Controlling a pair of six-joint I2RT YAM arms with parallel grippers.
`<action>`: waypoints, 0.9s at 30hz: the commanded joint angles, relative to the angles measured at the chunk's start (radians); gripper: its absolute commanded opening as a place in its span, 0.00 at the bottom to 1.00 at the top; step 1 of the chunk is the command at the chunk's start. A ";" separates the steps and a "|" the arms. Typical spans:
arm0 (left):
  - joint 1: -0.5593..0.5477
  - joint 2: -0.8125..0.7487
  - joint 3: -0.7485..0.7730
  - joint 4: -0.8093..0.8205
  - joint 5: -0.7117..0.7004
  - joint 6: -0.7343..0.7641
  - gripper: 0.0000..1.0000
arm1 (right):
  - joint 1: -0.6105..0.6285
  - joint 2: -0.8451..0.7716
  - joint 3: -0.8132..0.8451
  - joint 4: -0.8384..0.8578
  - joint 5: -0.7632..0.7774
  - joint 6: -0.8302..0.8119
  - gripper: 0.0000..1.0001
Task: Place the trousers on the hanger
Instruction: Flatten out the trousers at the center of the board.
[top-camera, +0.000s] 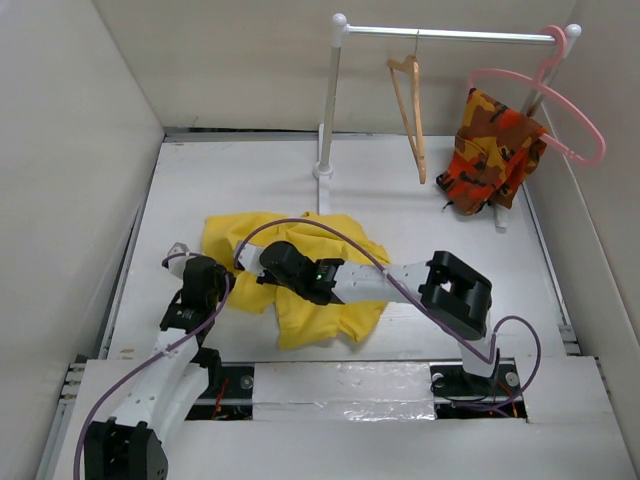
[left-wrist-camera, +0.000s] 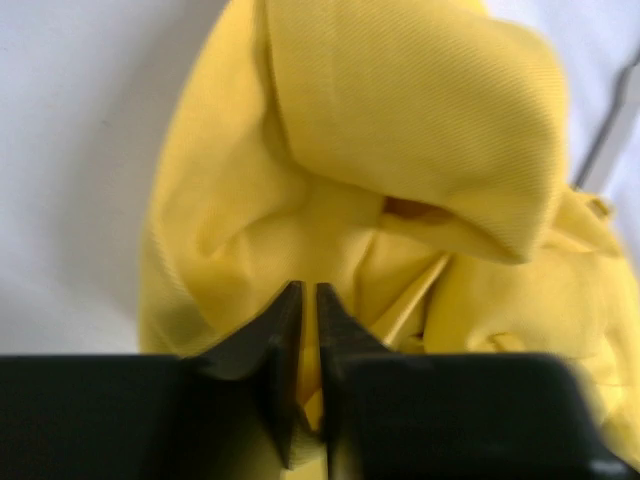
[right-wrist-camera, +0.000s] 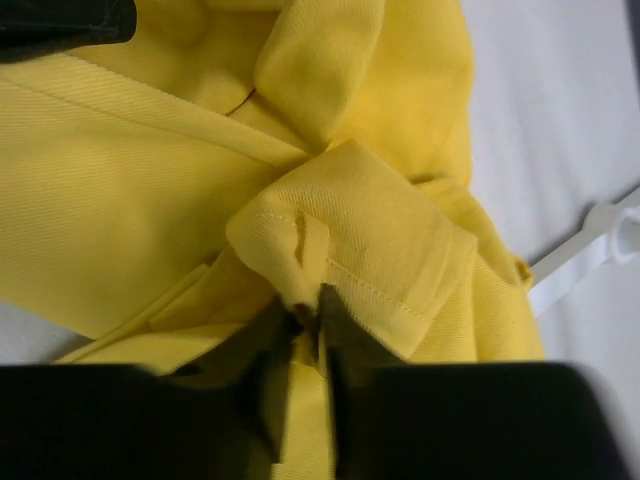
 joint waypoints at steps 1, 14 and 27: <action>-0.002 -0.028 0.009 0.063 0.000 0.010 0.00 | 0.006 -0.091 -0.022 0.142 0.064 0.032 0.14; -0.002 -0.032 0.179 0.052 -0.069 0.036 0.00 | 0.017 -0.909 -0.386 -0.021 0.205 0.289 0.00; -0.002 0.093 0.176 0.124 -0.061 0.047 0.73 | -0.276 -1.416 -0.712 -0.463 0.389 0.832 0.00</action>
